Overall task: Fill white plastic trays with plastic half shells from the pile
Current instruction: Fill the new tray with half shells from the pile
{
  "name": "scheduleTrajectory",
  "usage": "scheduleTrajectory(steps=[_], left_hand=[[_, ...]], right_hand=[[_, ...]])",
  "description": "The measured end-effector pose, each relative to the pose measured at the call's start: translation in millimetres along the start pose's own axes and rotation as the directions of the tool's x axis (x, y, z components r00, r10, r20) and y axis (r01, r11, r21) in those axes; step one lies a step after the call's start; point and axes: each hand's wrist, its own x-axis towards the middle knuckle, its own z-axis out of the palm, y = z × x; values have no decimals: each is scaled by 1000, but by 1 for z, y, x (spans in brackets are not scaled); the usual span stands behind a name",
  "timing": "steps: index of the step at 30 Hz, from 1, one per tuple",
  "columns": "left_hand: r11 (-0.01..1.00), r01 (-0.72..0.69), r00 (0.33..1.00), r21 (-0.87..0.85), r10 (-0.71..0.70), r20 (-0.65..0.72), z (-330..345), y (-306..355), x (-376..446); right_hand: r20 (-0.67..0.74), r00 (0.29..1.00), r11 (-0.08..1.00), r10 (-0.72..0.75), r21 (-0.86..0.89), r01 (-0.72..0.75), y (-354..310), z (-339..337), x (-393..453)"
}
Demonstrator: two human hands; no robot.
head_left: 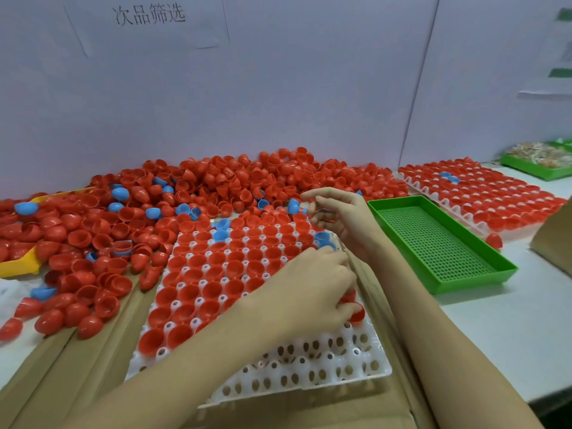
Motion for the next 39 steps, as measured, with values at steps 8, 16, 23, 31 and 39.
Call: scheduleTrajectory(steps=[8, 16, 23, 31, 39], left_hand=[[736, 627, 686, -255, -677, -267, -28, -130, -80], [572, 730, 508, -374, -820, -264, -11, -163, -132], [605, 777, 563, -176, -792, -236, -5, -157, -133], [560, 738, 568, -376, -817, -102, -2, -159, -127], [575, 678, 580, -457, -801, -148, -1, -169, -131]], right_hand=[[-296, 922, 726, -248, -687, -26, 6, -7, 3], [-356, 924, 506, -138, -827, -243, 8, -28, 6], [-225, 968, 516, 112, -819, -250, 8, -20, 2], [-193, 979, 586, 71, -786, -198, 19, -5, 7], [-191, 981, 688, 25, -709, -155, 24, -12, 8]])
